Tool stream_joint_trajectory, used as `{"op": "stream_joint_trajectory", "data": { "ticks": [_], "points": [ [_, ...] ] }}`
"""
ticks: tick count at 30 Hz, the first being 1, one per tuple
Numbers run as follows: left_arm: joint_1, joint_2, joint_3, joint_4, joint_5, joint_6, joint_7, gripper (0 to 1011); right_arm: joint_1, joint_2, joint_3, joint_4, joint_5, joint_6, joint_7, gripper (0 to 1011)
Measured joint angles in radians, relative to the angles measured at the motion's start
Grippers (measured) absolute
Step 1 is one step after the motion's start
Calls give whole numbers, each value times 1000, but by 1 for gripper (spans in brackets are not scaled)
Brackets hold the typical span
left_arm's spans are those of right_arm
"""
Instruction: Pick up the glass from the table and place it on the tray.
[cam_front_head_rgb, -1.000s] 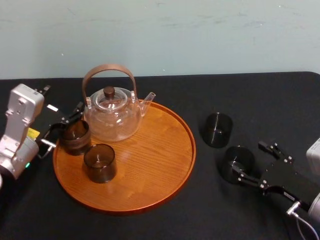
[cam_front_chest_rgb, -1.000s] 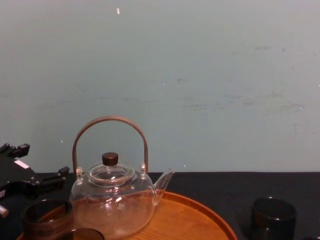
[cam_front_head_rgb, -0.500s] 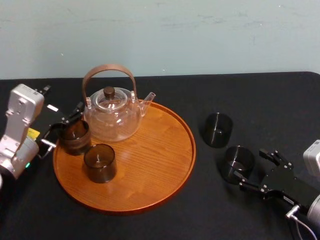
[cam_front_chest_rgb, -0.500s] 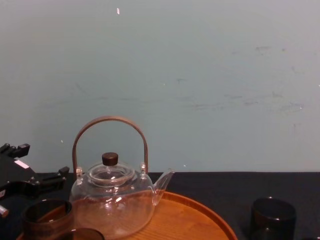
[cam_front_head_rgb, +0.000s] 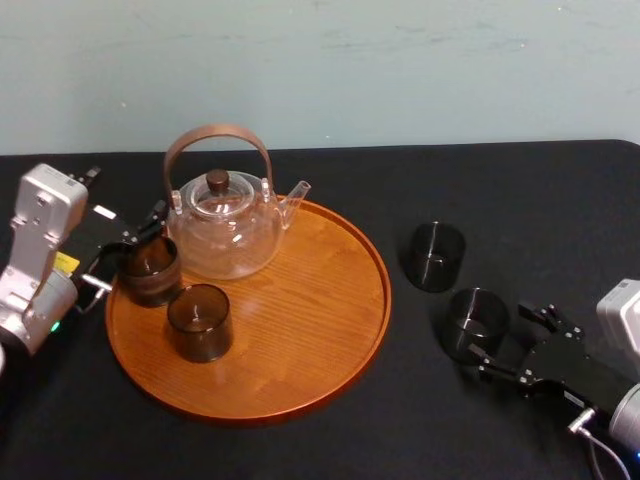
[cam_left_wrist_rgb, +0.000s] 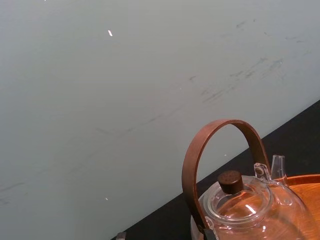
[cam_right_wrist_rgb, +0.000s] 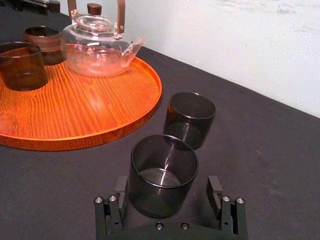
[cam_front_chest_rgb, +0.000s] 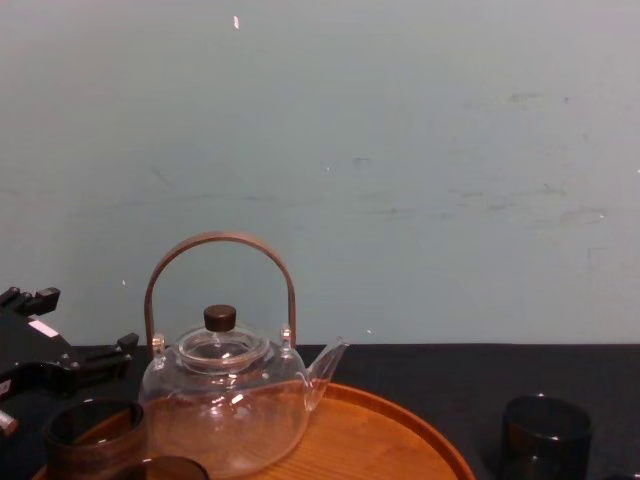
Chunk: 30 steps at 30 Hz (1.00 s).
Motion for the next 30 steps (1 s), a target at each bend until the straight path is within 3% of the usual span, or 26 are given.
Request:
{"op": "stream_joint_trajectory", "data": {
  "ticks": [23,30],
  "points": [
    [0,0,0,0,0,0,0,1001,132,-105,-26,145,-48,22,93,1002],
    [0,0,0,0,0,0,0,1001,130,-104,-26,144,-49,23,93,1002]
  ]
}}
